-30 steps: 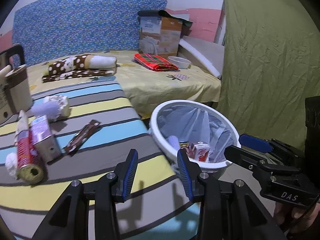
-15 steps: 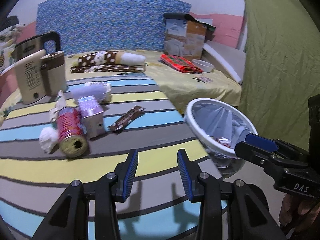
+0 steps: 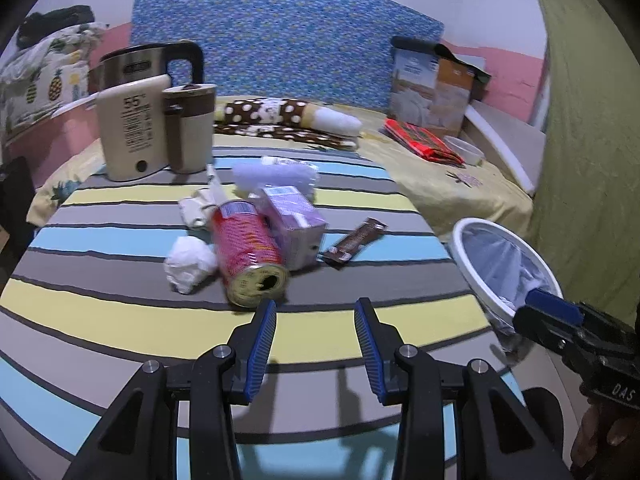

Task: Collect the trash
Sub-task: 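Move both open tools back from the bin to the table, then grasp the standing red can with the left tool while the right tool grasps the purple milk carton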

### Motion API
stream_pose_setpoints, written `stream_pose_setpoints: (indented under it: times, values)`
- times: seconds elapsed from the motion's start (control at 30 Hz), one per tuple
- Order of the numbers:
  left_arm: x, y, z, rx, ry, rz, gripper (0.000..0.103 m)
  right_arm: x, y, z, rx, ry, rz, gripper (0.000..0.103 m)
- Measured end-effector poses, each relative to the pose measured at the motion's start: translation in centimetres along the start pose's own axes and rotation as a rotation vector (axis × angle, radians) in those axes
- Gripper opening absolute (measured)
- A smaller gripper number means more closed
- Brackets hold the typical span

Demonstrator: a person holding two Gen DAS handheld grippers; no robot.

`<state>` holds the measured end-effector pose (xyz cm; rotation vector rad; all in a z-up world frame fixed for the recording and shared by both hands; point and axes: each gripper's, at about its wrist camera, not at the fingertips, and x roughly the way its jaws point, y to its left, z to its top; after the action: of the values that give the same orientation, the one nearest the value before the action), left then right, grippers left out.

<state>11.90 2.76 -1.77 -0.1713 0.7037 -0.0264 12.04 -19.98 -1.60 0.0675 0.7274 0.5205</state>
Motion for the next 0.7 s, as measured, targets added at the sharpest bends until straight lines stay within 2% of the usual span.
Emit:
stream_pose_setpoints:
  times: [0.23,0.37,0.47,0.7]
  values:
    - [1.6,2.0,0.7,-0.052,0.015,0.038,0.041,1.0,0.6,0.4,-0.013,0.018,0.014,0.060]
    - [2.7,3.1,1.4,-0.087,0.013,0.050,0.052,1.4,0.8,0.6,-0.017,0.028,0.013,0.060]
    - [3.6,3.7,1.8,-0.109,0.012,0.055,0.054,1.7,0.9,0.7,-0.019,0.033,0.011,0.060]
    - [6.0,4.4,2.2,-0.153,0.035,0.054,0.054,2.2,1.2,1.1,-0.025,0.038,0.004,0.060]
